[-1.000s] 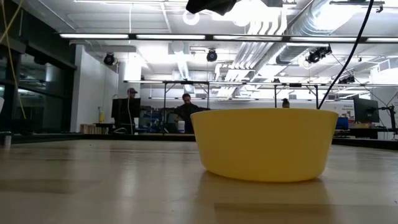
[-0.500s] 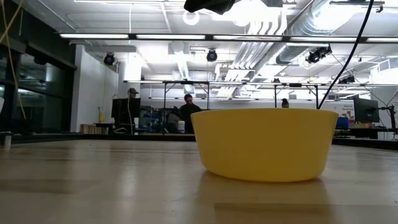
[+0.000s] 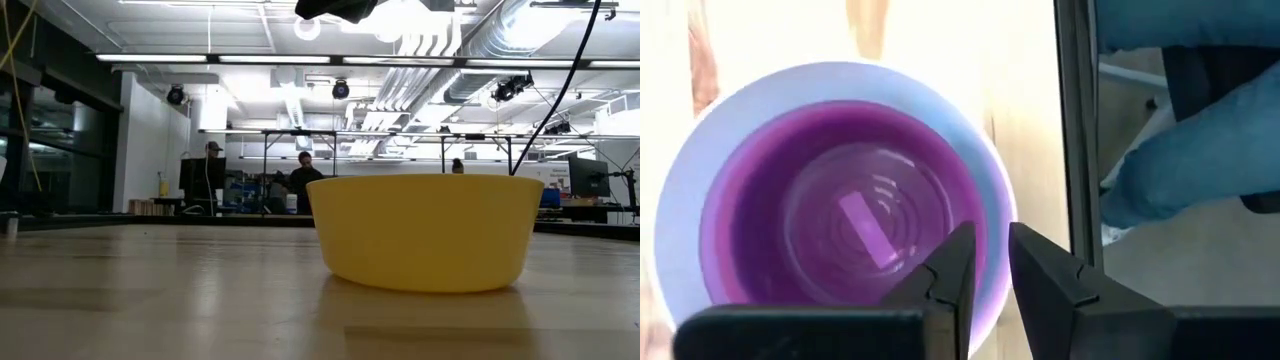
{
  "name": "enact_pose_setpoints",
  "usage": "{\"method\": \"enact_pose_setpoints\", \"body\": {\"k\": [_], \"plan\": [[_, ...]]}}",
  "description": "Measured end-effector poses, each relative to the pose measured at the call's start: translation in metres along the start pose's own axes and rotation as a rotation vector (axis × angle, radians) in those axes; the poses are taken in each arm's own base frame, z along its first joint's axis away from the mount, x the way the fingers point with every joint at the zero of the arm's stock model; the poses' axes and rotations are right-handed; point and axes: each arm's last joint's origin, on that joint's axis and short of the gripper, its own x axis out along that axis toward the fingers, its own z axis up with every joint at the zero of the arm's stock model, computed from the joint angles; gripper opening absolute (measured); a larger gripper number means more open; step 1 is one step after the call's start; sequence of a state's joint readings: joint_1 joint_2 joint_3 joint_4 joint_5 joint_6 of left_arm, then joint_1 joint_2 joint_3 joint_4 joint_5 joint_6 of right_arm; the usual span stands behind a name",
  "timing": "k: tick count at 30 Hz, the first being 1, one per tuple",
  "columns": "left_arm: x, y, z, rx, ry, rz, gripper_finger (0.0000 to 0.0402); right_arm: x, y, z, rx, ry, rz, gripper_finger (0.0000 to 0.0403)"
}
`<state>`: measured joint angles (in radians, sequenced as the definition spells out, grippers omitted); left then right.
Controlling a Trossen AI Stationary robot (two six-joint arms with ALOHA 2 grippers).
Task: Nest bowls inside each other
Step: Stack the yellow bowl on the purple bowl
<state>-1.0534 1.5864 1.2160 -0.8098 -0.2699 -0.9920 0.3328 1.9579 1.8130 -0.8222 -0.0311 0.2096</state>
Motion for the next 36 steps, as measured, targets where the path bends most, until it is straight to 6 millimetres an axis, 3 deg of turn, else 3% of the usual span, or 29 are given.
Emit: {"method": "enact_pose_setpoints", "body": {"k": [9, 20, 27, 36], "plan": [[0.002, 0.006, 0.009, 0.085, -0.064, 0.06, 0.0065, 0.004, 0.001, -0.002, 0.001, 0.025, 0.031, 0.0134], [0.013, 0.051, 0.043, 0.132, 0.045, 0.191, 0.0065, 0.026, -0.004, -0.017, 0.061, 0.138, -0.043, 0.0134], [0.014, 0.058, 0.047, 0.245, 0.046, 0.235, 0.0065, 0.037, -0.009, -0.03, 0.115, 0.186, -0.089, 0.0134], [0.013, 0.061, 0.047, 0.258, 0.045, 0.272, 0.0065, 0.044, -0.017, -0.04, 0.196, 0.236, -0.112, 0.0134]]}}
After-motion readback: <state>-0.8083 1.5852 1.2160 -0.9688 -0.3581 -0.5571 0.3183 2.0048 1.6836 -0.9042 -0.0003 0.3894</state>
